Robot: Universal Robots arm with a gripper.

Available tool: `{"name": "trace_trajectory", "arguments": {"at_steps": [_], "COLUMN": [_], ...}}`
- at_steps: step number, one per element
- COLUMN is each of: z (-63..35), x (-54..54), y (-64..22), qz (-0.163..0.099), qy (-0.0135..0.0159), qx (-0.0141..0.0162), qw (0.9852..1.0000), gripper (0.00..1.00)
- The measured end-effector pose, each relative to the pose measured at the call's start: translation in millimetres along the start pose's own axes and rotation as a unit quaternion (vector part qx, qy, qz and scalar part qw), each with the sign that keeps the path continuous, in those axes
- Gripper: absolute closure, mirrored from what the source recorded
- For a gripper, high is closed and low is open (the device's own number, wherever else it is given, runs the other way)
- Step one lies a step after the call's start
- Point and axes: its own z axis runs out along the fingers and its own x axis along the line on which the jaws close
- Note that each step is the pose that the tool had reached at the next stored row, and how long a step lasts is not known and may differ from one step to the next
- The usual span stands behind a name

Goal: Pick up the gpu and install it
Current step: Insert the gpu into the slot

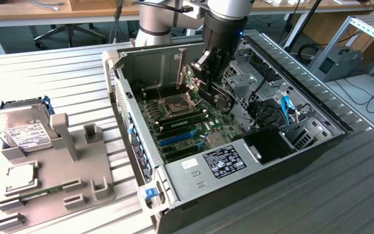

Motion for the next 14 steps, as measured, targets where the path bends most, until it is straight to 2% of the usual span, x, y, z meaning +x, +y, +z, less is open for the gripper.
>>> {"name": "trace_trajectory", "arguments": {"at_steps": [14], "z": [0.0], "x": [0.0], "y": [0.0], "qz": [-0.031], "qy": [-0.0005], "qx": [-0.0009], "qw": [0.9995], "gripper": [0.74]}}
